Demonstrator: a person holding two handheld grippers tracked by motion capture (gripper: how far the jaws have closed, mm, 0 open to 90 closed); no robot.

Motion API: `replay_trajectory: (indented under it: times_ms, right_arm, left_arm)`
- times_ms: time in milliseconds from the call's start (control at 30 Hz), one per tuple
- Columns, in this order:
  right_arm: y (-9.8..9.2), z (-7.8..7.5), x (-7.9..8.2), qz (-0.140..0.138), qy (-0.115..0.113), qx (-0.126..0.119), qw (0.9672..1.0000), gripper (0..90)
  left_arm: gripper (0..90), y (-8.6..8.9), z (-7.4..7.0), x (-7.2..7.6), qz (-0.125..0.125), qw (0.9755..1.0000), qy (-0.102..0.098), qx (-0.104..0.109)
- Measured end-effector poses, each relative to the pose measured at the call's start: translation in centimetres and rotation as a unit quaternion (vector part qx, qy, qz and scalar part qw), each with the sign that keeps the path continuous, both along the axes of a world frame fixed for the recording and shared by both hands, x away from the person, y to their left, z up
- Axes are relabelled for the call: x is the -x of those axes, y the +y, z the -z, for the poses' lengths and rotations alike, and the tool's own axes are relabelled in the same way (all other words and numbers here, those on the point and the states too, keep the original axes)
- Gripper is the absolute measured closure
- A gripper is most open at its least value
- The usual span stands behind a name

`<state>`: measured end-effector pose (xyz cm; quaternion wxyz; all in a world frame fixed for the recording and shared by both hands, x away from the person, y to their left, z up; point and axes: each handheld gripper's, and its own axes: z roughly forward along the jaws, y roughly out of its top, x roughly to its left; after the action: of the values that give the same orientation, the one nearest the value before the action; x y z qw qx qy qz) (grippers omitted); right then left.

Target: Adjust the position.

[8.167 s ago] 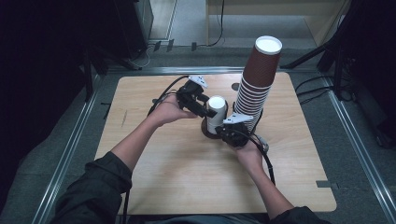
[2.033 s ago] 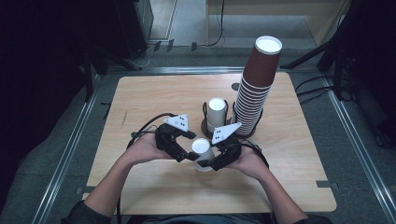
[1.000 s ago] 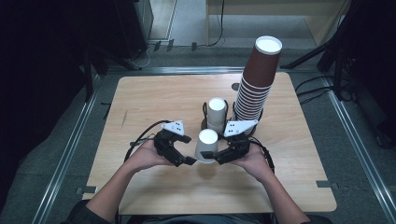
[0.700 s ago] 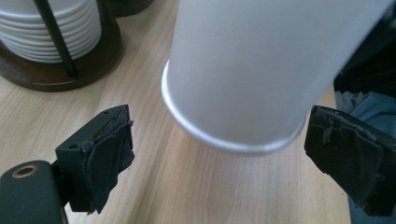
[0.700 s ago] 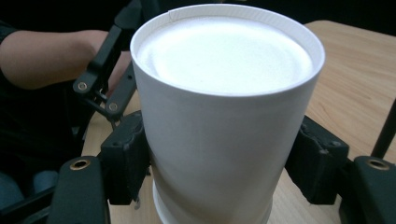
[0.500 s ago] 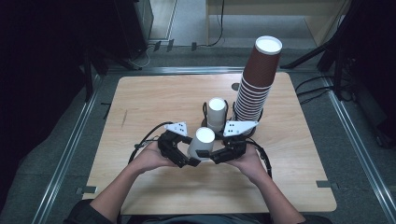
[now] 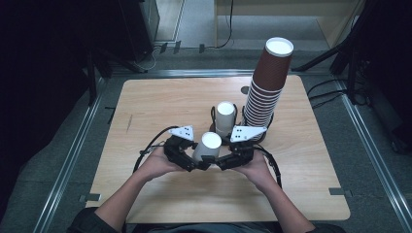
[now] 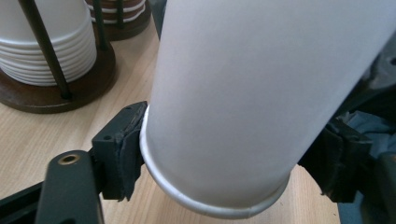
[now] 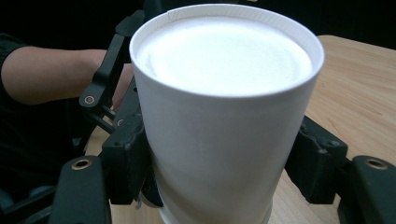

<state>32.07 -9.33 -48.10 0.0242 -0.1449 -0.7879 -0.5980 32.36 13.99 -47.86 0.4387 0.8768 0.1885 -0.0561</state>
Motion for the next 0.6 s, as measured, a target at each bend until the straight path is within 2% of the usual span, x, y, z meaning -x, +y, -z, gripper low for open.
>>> replay_trajectory:
  times_ms: [200,400,533,600]
  right_arm:
    - [-0.04,-0.04,0.03,0.004,-0.002,0.001,1.0,30.9]
    - [-0.07,-0.15,-0.11,0.009,0.014,-0.001,0.9999,30.1]
    - [-0.15,-0.37,-0.19,0.009,0.021,-0.005,0.9997,24.2]
    - [-0.27,-0.56,-0.19,0.015,0.018,-0.001,0.9997,22.7]
  left_arm:
    - [26.3,0.08,-0.08,0.03,0.002,1.0,-0.009,-0.003]
    - [27.6,0.22,-0.17,-0.04,0.002,1.0,-0.008,-0.002]
    - [28.2,0.51,-0.27,-0.05,0.0,1.0,-0.008,0.0]
    - [28.6,0.75,-0.39,-0.11,0.0,0.9999,-0.012,-0.003]
